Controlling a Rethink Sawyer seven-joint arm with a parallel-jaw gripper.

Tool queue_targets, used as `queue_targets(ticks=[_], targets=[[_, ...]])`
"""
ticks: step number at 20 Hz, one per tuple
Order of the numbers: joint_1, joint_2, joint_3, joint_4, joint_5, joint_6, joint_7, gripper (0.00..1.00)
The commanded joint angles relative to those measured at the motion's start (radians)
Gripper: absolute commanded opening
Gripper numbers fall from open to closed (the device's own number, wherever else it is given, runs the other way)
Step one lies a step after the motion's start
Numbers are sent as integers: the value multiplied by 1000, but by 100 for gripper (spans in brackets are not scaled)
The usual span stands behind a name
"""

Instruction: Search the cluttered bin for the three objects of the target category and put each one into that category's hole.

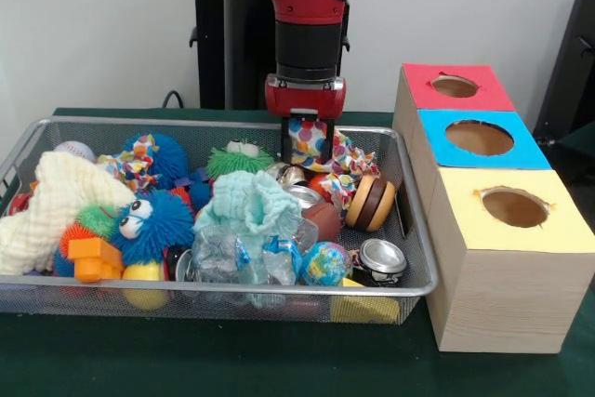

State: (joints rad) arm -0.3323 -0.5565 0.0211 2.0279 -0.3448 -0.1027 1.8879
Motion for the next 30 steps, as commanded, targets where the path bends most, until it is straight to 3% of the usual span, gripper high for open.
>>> queue_targets(ticks=[1, 3, 6, 7, 10, 13, 18, 21, 26, 29, 30], targets=[[77, 195, 122, -338, 249, 389, 140, 100], [126, 172, 68, -306, 311, 568, 191, 100], [147, 156, 47, -271, 326, 560, 192, 100], [159, 166, 35, -293, 316, 539, 175, 100], [208, 210, -15, -389, 299, 651, 142, 100], [240, 242, -56, -403, 295, 645, 169, 100], [194, 273, -17, -400, 265, 445, 128, 100], [206, 288, -41, -411, 223, 201, 169, 100], [326, 321, -219, -508, 192, 24, 207, 100], [384, 350, -308, -522, 222, -84, 225, 100], [358, 340, -281, -504, 225, -124, 227, 100]])
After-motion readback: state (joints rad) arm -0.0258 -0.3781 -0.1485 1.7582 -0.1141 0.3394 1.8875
